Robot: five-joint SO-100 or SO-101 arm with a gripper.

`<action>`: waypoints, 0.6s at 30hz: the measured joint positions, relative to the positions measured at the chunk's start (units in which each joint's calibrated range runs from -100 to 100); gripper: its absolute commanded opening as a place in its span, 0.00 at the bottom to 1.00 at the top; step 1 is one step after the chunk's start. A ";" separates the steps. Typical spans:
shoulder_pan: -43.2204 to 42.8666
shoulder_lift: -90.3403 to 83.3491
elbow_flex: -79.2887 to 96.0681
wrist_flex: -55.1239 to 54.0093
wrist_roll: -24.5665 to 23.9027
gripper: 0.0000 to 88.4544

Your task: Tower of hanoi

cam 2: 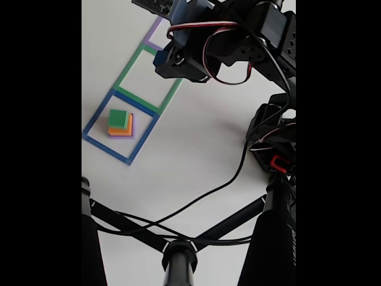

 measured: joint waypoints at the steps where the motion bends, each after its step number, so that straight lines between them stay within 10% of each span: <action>1: -0.98 0.00 -0.78 0.72 0.00 0.01; 18: -8.51 0.34 15.93 -18.94 0.00 0.01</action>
